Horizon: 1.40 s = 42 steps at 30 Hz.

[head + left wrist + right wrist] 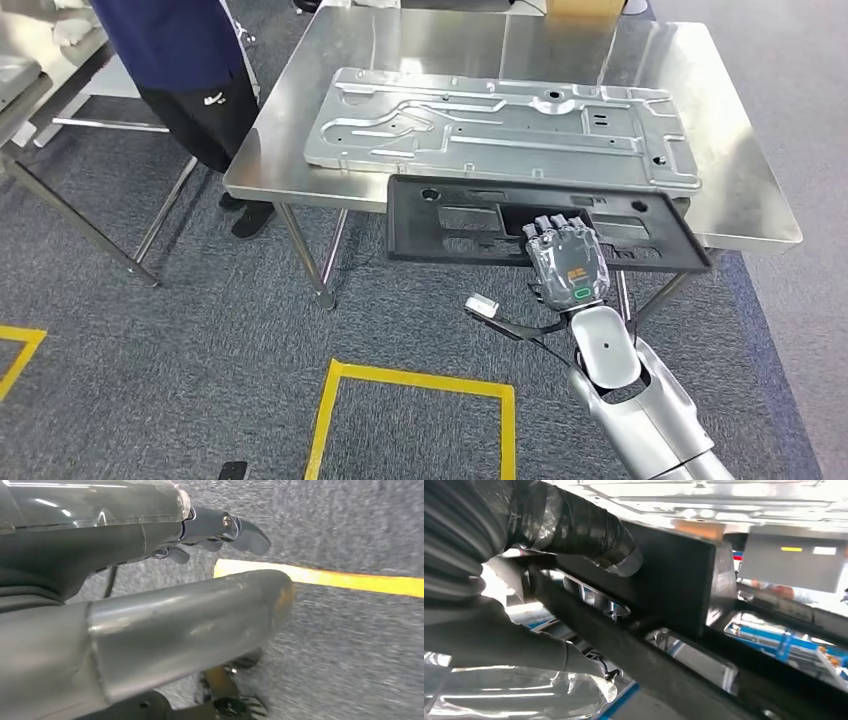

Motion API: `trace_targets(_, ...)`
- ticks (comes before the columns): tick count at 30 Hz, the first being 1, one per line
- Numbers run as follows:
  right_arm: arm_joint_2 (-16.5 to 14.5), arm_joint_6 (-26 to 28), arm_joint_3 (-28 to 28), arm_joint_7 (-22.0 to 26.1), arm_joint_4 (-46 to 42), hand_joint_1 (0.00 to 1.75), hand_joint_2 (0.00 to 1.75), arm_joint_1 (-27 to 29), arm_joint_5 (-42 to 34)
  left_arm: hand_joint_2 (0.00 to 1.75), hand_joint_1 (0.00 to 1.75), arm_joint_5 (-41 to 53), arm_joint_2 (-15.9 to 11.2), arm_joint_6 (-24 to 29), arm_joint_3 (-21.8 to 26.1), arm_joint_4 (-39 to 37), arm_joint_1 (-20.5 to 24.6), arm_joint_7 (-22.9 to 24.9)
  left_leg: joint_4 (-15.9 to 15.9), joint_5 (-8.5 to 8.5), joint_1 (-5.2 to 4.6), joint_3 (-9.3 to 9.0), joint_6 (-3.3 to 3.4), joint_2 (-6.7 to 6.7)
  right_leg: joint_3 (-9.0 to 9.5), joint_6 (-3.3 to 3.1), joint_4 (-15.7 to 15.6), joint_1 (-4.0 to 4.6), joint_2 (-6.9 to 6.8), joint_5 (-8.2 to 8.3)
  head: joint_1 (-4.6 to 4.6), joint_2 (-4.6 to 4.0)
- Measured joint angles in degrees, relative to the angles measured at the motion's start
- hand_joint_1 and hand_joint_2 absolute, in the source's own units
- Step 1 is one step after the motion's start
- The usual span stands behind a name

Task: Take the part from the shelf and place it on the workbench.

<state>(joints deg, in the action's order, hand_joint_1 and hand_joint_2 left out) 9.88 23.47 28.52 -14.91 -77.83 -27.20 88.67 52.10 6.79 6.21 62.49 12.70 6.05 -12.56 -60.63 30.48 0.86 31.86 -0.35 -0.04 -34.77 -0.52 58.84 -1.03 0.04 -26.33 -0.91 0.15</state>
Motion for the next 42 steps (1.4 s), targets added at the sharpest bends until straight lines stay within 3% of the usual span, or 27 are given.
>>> trace_targets(1, -0.36, 0.22, -0.74, 0.36, 0.00, 1.75, 1.75, 0.40, 0.00, 0.00, 0.00, 0.00, -0.03, -0.01, 0.00, 0.00, -0.02, -0.01, -3.17, 1.29, 0.06, 1.54, -0.16, 0.00, 0.51, -0.37, -0.11, 0.02, -0.02, -0.31, 0.02, 0.00)
trace_targets(3, -0.97, 0.55, -1.90, 0.94, 0.00, 1.75, 1.75, 1.34, 0.00, 0.00, 0.00, 0.00, -0.05, -0.02, 0.00, 0.00, -0.10, 0.00, -11.25, 3.59, 0.06, 6.38, -0.29, 0.00, 1.37, -0.77, -0.11, 0.29, 0.04, -1.09, 0.03, 0.00)
trace_targets(4, -1.17, 0.61, -2.36, 1.14, 0.00, 1.75, 1.75, 1.96, 0.00, 0.00, 0.00, 0.01, -0.07, -0.02, 0.00, 0.00, -0.23, 0.01, -13.95, 3.61, 0.04, 8.47, -0.24, 0.00, 1.94, -0.84, -0.11, 0.45, 0.11, -1.58, 0.03, 0.00)
trace_targets(5, -1.30, 0.62, -2.71, 1.29, 0.00, 1.75, 1.75, 2.62, 0.00, 0.00, 0.00, 0.00, -0.10, -0.02, 0.01, 0.00, -0.39, 0.02, -14.50, 2.38, -0.02, 9.60, -0.07, -0.01, 2.63, -0.86, -0.11, 0.60, 0.20, -2.14, 0.02, 0.00)
trace_targets(6, -1.43, 0.62, -3.03, 1.43, 0.00, 1.75, 1.75, 3.21, 0.00, 0.00, 0.00, -0.03, -0.15, -0.02, 0.01, 0.00, -0.55, 0.02, -12.79, 0.02, -0.11, 9.64, 0.23, -0.02, 3.43, -0.85, -0.11, 0.73, 0.30, -2.73, 0.03, 0.00)
trace_targets(8, -1.75, 0.67, -3.55, 1.67, 0.02, 1.75, 1.75, 3.96, 0.00, 0.00, 0.00, -0.10, -0.34, -0.03, 0.03, 0.00, -0.73, 0.02, -5.66, -5.36, -0.51, 7.56, 1.18, -0.08, 5.01, -0.70, -0.19, 0.95, 0.43, -3.97, 0.00, 0.00)
trace_targets(9, -1.94, 0.79, -3.83, 1.77, 0.03, 1.75, 1.75, 4.14, 0.00, 0.00, 0.00, -0.12, -0.45, -0.05, 0.05, -0.01, -0.74, 0.02, -2.54, -6.72, -0.75, 6.31, 1.66, -0.09, 5.55, -0.48, -0.30, 1.02, 0.53, -4.46, 0.01, 0.00)
trace_targets(11, -2.24, 1.06, -4.31, 1.92, 0.03, 1.75, 1.75, 4.45, 0.00, 0.00, 0.00, -0.21, -0.61, -0.09, 0.08, -0.02, -0.66, 0.03, 0.41, -6.39, -1.13, 4.83, 2.24, -0.08, 6.02, 0.16, -0.56, 1.03, 0.60, -4.84, 0.01, 0.00)
trace_targets(14, -2.41, 1.22, -4.87, 2.16, -0.02, 1.75, 1.75, 4.92, 0.00, 0.00, 0.00, -0.38, -0.61, -0.16, 0.09, -0.02, -0.71, 0.04, 2.64, -5.52, -0.80, 2.95, 2.92, -0.12, 5.85, 1.16, 1.04, 0.92, 0.53, -4.27, 0.01, 0.00)
trace_targets(16, -2.44, 1.28, -5.30, 2.24, -0.02, 1.75, 1.75, 5.02, 0.00, 0.00, 0.00, -0.42, -0.61, -0.21, 0.12, -0.02, -0.74, 0.04, 3.43, -5.04, -0.51, 1.47, 3.35, -0.15, 3.06, 1.72, 5.96, 0.71, 0.41, -5.04, -0.01, 0.00)
trace_targets(18, -2.49, 1.31, -5.59, 2.31, -0.01, 1.75, 1.75, 5.25, 0.00, 0.00, 0.00, -0.43, -0.63, -0.22, 0.15, -0.02, -0.71, 0.03, 3.57, -4.06, -0.50, 0.26, 3.53, -0.18, -1.69, 2.22, 12.40, 0.39, 0.33, -7.42, -0.03, 0.00)
trace_targets(20, -2.53, 1.30, -5.82, 2.55, 0.01, 1.75, 1.75, 5.66, 0.00, 0.00, 0.00, -0.42, -0.63, -0.23, 0.17, -0.02, -0.78, 0.05, 3.57, -2.73, -0.41, -1.36, 3.40, -0.32, -5.14, 2.62, 14.64, 0.00, 0.27, -8.80, -0.03, 0.00)
trace_targets(21, -2.53, 1.30, -5.96, 2.73, 0.01, 1.75, 1.75, 5.79, 0.00, 0.00, 0.00, -0.41, -0.62, -0.24, 0.19, -0.02, -0.85, 0.06, 3.57, -1.99, -0.33, -2.36, 3.23, -0.39, -5.74, 2.81, 13.32, -0.15, 0.22, -7.98, -0.03, 0.00)
trace_targets(22, -2.54, 1.30, -6.13, 2.90, 0.01, 1.75, 1.75, 5.86, 0.00, 0.00, 0.00, -0.39, -0.60, -0.24, 0.21, -0.02, -0.92, 0.08, 3.57, -1.16, -0.23, -3.47, 3.00, -0.44, -5.70, 2.92, 10.45, -0.26, 0.10, -5.66, -0.04, 0.00)
trace_targets(23, -2.55, 1.31, -6.32, 3.05, 0.02, 1.75, 1.75, 5.88, 0.00, 0.00, 0.00, -0.38, -0.58, -0.24, 0.23, -0.03, -1.03, 0.09, 3.58, -0.28, -0.18, -4.44, 2.71, -0.46, -5.42, 2.92, 6.77, -0.32, -0.14, -1.85, -0.05, 0.00)
trace_targets(25, -2.60, 1.49, -6.66, 3.12, 0.01, 1.75, 1.75, 5.86, 0.00, 0.00, 0.00, -0.31, -0.57, -0.23, 0.28, -0.04, -1.01, 0.11, 3.55, 1.31, -0.18, -5.82, 1.97, -0.48, -4.89, 2.30, 1.90, 0.00, -0.60, 3.01, -0.04, 0.00)
trace_targets(26, -2.62, 1.62, -6.74, 2.97, -0.10, 1.75, 1.75, 5.84, 0.00, 0.00, 0.00, -0.22, -0.57, -0.23, 0.30, -0.04, -0.96, 0.14, 3.52, 1.81, -0.21, -6.31, 1.56, -0.44, -4.81, 1.74, 1.14, 0.19, -0.66, 3.85, -0.05, 0.00)
trace_targets(28, -2.66, 1.93, -6.72, 2.22, -0.45, 1.75, 1.75, 5.48, 0.00, 0.00, 0.00, 0.00, -0.60, -0.23, 0.33, -0.04, -0.72, 0.19, 3.08, 1.94, -0.22, -6.82, 0.74, -0.31, -4.07, 0.52, 1.23, 0.36, -0.41, 2.85, -0.10, 0.00)
trace_targets(30, -2.68, 2.25, -6.35, 1.08, -0.80, 1.75, 1.75, 4.62, 0.00, 0.00, 0.00, 0.18, -0.64, -0.24, 0.34, -0.04, -0.57, 0.21, -0.65, 0.96, -0.12, -5.43, 0.27, -0.26, -2.47, -0.48, 0.62, 0.20, -0.22, 2.14, -0.09, 0.00)
trace_targets(32, -2.76, 2.37, -5.18, -0.23, -0.97, 1.75, 1.75, 3.33, 0.01, 0.00, 0.00, 0.34, -0.65, -0.26, 0.35, -0.04, -0.40, 0.32, -7.62, 1.44, 0.02, -1.03, 0.00, -0.25, -0.73, -1.09, 0.06, 0.19, -0.05, 1.14, -0.04, 0.00)
trace_targets(34, -2.85, 2.25, -3.37, -1.22, -0.96, 1.75, 1.75, 2.16, 0.02, 0.00, 0.00, 0.50, -0.63, -0.28, 0.35, -0.04, -0.38, 0.53, -12.55, 4.98, 0.07, 3.86, -0.21, -0.25, 0.97, -1.29, -0.08, 0.34, 0.25, -0.27, -0.02, 0.00)
trace_targets(35, -2.88, 2.22, -2.48, -1.54, -0.96, 1.75, 1.75, 1.82, 0.02, 0.00, 0.00, 0.57, -0.63, -0.28, 0.35, -0.04, -0.43, 0.62, -12.94, 6.49, 0.06, 5.50, -0.24, -0.25, 1.99, -1.31, -0.10, 0.43, 0.38, -1.08, -0.02, 0.00)
trace_targets(36, -2.89, 2.17, -1.66, -1.77, -0.95, 1.75, 1.75, 1.56, 0.02, 0.00, 0.00, 0.57, -0.63, -0.28, 0.35, -0.04, -0.47, 0.68, -11.86, 6.86, 0.03, 6.47, -0.14, -0.25, 3.12, -1.30, -0.10, 0.54, 0.47, -1.94, -0.02, 0.00)
trace_targets(37, -2.89, 2.07, -0.88, -1.92, -0.94, 1.75, 1.75, 1.29, 0.02, 0.00, 0.00, 0.57, -0.64, -0.28, 0.35, -0.04, -0.50, 0.72, -9.46, 5.50, -0.06, 6.80, 0.09, -0.25, 4.29, -1.26, -0.10, 0.64, 0.49, -2.79, -0.02, 0.00)
trace_targets(40, -3.18, 1.13, 1.44, -2.16, -0.70, 1.75, 1.75, -0.23, 0.02, 0.00, 0.00, 0.64, -0.74, -0.29, 0.35, -0.04, -0.69, 0.83, -0.76, -4.90, -0.69, 6.63, 1.32, -0.30, 6.92, -0.79, -0.21, 0.87, 0.64, -5.21, -0.04, 0.00)
trace_targets(41, -3.35, 0.70, 2.06, -2.24, -0.60, 1.75, 1.75, -0.90, 0.02, 0.00, 0.00, 0.68, -0.77, -0.30, 0.35, -0.04, -0.71, 0.91, 0.67, -7.00, -0.90, 6.42, 1.61, -0.30, 7.55, -0.45, -0.30, 0.89, 0.76, -5.71, -0.03, 0.00)
trace_targets(42, -3.50, 0.31, 2.56, -2.30, -0.51, 1.75, 1.75, -1.60, 0.02, 0.00, 0.00, 0.69, -0.77, -0.30, 0.35, -0.04, -0.63, 0.99, 1.17, -7.33, -1.02, 6.10, 1.81, -0.31, 8.07, -0.01, -0.21, 0.91, 0.88, -5.81, -0.01, 0.00)
